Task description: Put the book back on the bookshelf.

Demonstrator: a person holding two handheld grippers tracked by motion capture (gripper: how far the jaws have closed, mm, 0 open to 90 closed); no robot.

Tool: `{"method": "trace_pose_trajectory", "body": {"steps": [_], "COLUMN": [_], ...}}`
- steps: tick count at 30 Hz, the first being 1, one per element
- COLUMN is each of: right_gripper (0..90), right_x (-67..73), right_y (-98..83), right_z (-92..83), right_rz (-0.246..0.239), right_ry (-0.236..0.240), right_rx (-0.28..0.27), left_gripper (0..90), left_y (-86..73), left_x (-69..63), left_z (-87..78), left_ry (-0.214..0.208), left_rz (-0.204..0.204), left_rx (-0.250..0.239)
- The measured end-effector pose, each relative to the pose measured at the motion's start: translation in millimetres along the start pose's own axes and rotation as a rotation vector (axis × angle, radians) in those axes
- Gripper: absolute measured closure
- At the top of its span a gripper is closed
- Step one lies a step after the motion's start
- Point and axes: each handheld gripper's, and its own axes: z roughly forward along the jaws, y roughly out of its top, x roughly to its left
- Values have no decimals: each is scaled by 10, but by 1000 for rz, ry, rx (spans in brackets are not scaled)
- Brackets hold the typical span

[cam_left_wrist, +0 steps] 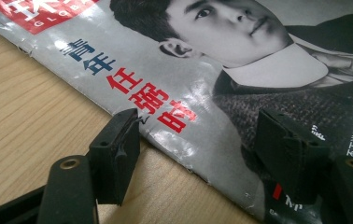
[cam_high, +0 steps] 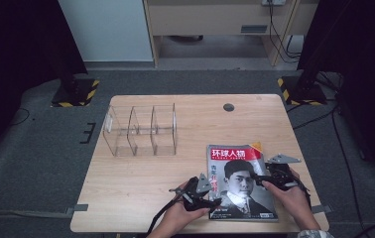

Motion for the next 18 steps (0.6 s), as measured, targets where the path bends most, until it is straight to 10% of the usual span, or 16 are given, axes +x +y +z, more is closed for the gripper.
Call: {"method": "trace_pose_trajectory", "body": {"steps": [18], "right_gripper": [422], "right_x": [25], "right_y": [49], "right_z": [-106], "right_rz": [1], "right_ry": [60], "right_rx": [-77], "left_gripper": [305], "left_y": [0], "left_x": [1], "left_z": [1], "left_ry": [-2], "left_rz": [1], "left_rx": [0]}}
